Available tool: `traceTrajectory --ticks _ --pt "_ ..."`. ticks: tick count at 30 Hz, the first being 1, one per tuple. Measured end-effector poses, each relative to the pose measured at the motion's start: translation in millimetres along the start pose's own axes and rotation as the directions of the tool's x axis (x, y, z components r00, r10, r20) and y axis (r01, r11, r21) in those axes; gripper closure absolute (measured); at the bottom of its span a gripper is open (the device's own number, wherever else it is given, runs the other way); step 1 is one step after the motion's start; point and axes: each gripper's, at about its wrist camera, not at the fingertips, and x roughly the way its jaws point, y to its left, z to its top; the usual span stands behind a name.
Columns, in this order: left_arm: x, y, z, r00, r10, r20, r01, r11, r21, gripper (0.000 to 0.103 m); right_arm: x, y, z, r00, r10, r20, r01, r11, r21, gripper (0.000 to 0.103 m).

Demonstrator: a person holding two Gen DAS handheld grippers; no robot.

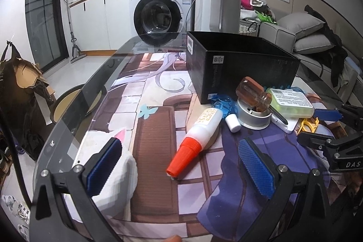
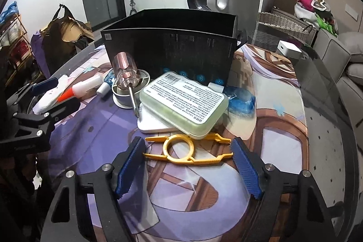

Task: Organize rigid objects
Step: 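Lower the right gripper around the yellow plastic clip and close it, then reach the left gripper to the white glue bottle and close on it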

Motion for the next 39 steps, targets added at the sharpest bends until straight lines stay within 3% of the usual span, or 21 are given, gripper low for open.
traceTrajectory --ticks 6,11,19,25,28,31,39 --pt "7 8 4 0.999 -0.004 -0.032 0.003 0.999 -0.036 0.000 -4 1 -3 1.000 0.014 -0.001 -0.014 1.000 -0.004 0.024" --pt "10 3 4 0.999 0.010 -0.051 -0.010 1.000 -0.006 0.002 -7 0 -7 1.000 0.017 -0.003 -0.017 1.000 -0.003 0.024" --pt "13 18 5 0.990 0.093 -0.106 -0.094 0.996 -0.001 0.002 -9 -9 -8 1.000 0.016 -0.005 -0.016 1.000 0.018 0.024" --pt "15 37 6 0.979 0.162 -0.126 -0.169 0.984 -0.050 0.002 -9 -10 -7 1.000 0.018 -0.007 -0.018 1.000 0.024 0.024" --pt "12 39 6 0.988 0.109 -0.108 -0.118 0.990 -0.079 0.001 -9 -11 -7 1.000 0.020 -0.007 -0.020 0.999 0.025 0.024" --pt "11 29 7 0.994 0.053 -0.101 -0.057 0.998 -0.035 0.001 -9 -12 -7 1.000 0.021 -0.008 -0.021 0.999 0.026 0.024" --pt "10 5 10 0.992 -0.039 -0.120 0.044 0.998 0.041 0.001 -9 -11 -8 1.000 0.027 -0.010 -0.026 1.000 0.015 0.024"
